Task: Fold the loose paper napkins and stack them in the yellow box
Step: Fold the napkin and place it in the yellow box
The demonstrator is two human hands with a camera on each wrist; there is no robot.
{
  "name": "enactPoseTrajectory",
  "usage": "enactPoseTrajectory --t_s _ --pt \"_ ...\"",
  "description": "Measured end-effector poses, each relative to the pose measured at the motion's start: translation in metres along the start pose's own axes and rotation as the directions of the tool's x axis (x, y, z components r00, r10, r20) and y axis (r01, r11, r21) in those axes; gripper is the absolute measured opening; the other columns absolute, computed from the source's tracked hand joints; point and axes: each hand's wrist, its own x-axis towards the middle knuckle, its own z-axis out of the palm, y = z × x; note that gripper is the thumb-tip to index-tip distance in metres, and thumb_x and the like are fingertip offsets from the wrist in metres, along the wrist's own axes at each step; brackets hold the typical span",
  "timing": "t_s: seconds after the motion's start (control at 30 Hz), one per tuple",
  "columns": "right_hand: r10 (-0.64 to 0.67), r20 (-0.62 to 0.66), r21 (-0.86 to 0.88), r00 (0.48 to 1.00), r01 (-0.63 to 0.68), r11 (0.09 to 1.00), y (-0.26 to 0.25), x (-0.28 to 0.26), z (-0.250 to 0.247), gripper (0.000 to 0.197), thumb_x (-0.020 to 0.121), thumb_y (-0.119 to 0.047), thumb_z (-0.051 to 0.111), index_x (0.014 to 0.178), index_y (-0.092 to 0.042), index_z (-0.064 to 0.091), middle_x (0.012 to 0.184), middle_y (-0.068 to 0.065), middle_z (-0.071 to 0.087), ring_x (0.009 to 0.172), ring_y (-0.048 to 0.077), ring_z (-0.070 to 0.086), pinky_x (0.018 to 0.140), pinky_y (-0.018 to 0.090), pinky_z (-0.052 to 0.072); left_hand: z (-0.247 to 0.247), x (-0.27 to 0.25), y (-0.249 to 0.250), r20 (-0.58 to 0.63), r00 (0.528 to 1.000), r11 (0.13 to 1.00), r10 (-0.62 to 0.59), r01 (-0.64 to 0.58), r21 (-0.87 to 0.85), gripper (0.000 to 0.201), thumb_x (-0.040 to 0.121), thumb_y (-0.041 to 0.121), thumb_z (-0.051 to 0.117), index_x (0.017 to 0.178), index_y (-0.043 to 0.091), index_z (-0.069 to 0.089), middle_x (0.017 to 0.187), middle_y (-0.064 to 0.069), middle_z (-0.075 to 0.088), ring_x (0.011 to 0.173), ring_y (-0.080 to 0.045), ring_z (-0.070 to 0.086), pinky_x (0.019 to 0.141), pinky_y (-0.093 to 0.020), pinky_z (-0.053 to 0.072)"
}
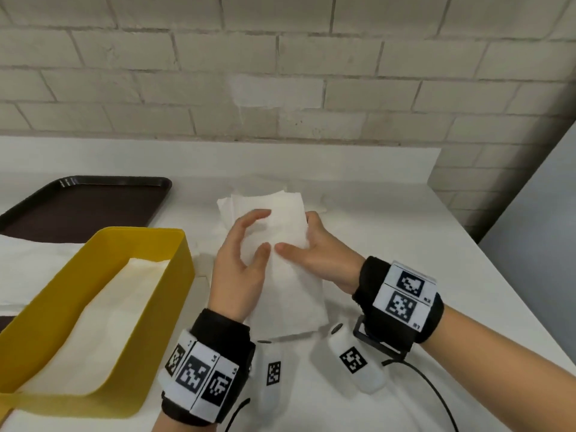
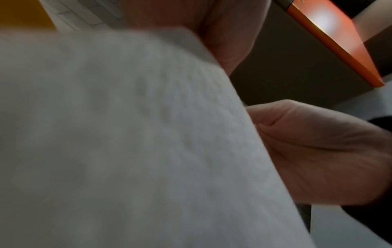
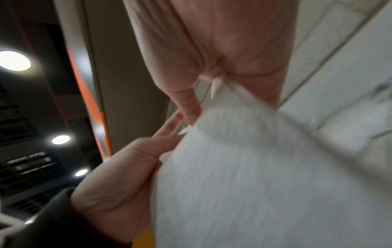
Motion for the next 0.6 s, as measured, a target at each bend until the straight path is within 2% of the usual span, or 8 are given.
enactPoseTrajectory --t_s 0.07,0.13,0.17,0.3,0.37,0.47,0.53,0.6 --pt "0.082 0.056 -0.055 0.995 -0.079 0.995 0.007 0.000 -0.006 0.044 0.091 -0.026 0.055 0.123 -0.016 0.027 0.104 -0.002 0.055 0.097 0.015 0.059 0.082 0.029 0.051 -0.003 0.000 -0.007 0.011 0.997 0.997 -0.072 0.072 0.005 0.044 0.087 -0.007 0.052 0.096 0.034 0.062 0.106 0.023 0.060 0.101 0.020 0.051 0.088 0.000 0.035" --pt "0.127 0.006 -0.153 0.992 -0.125 0.980 0.016 0.010 -0.020 0.032 0.092 -0.026 0.053 0.115 -0.016 0.033 0.088 -0.003 0.050 0.083 0.015 0.055 0.069 0.025 0.046 -0.007 0.000 -0.011 -0.026 0.991 0.992 -0.130 0.130 -0.002 0.040 0.089 -0.003 0.052 0.089 0.036 0.065 0.101 0.023 0.063 0.098 0.019 0.053 0.087 0.000 0.037" --pt "0.137 -0.047 -0.206 0.990 -0.143 0.968 0.021 0.019 -0.029 0.027 0.092 -0.026 0.053 0.111 -0.016 0.037 0.087 -0.002 0.048 0.082 0.016 0.053 0.069 0.026 0.044 -0.008 0.001 -0.012 -0.047 0.988 0.989 -0.145 0.145 -0.009 0.039 0.090 -0.001 0.052 0.089 0.036 0.065 0.100 0.023 0.063 0.096 0.021 0.053 0.086 0.002 0.036" --pt "0.173 -0.271 -0.409 0.947 -0.276 0.870 0.044 0.068 -0.066 0.025 0.089 -0.024 0.056 0.107 -0.011 0.046 0.105 0.006 0.047 0.093 0.021 0.048 0.079 0.028 0.039 -0.014 0.002 -0.015 -0.091 0.980 0.984 -0.179 0.176 -0.043 0.038 0.089 -0.001 0.054 0.094 0.036 0.063 0.102 0.024 0.060 0.095 0.025 0.051 0.085 0.005 0.035" --pt "0.203 -0.359 -0.482 0.911 -0.368 0.795 0.050 0.092 -0.080 0.040 0.088 -0.025 0.057 0.120 -0.004 0.046 0.119 0.011 0.047 0.106 0.028 0.051 0.086 0.029 0.042 -0.015 0.002 -0.014 -0.095 0.978 0.981 -0.188 0.183 -0.060 0.038 0.089 0.000 0.055 0.095 0.036 0.062 0.102 0.025 0.059 0.094 0.025 0.050 0.085 0.005 0.035" --pt "0.272 -0.438 -0.534 0.857 -0.491 0.688 0.050 0.114 -0.092 0.064 0.086 -0.035 0.059 0.134 -0.002 0.034 0.137 0.017 0.036 0.124 0.034 0.042 0.102 0.038 0.038 -0.018 0.004 -0.011 -0.099 0.978 0.981 -0.185 0.178 -0.077 0.038 0.088 0.000 0.056 0.094 0.037 0.062 0.101 0.026 0.059 0.093 0.026 0.050 0.085 0.005 0.035" --pt "0.292 -0.465 -0.613 0.836 -0.542 0.575 0.053 0.123 -0.095 0.062 0.089 -0.037 0.054 0.135 -0.002 0.032 0.138 0.017 0.038 0.125 0.035 0.042 0.101 0.039 0.039 -0.020 0.005 -0.011 -0.094 0.979 0.982 -0.178 0.171 -0.080 0.038 0.087 0.000 0.057 0.094 0.037 0.063 0.102 0.026 0.060 0.095 0.024 0.051 0.085 0.004 0.036" --pt "0.285 -0.447 -0.720 0.848 -0.530 0.448 0.061 0.130 -0.098 0.050 0.092 -0.036 0.050 0.130 -0.004 0.043 0.132 0.017 0.047 0.120 0.037 0.047 0.100 0.045 0.042 -0.022 0.005 -0.011 -0.088 0.981 0.982 -0.175 0.167 -0.085 0.038 0.087 0.000 0.058 0.094 0.037 0.064 0.104 0.024 0.061 0.100 0.019 0.052 0.087 0.003 0.037"
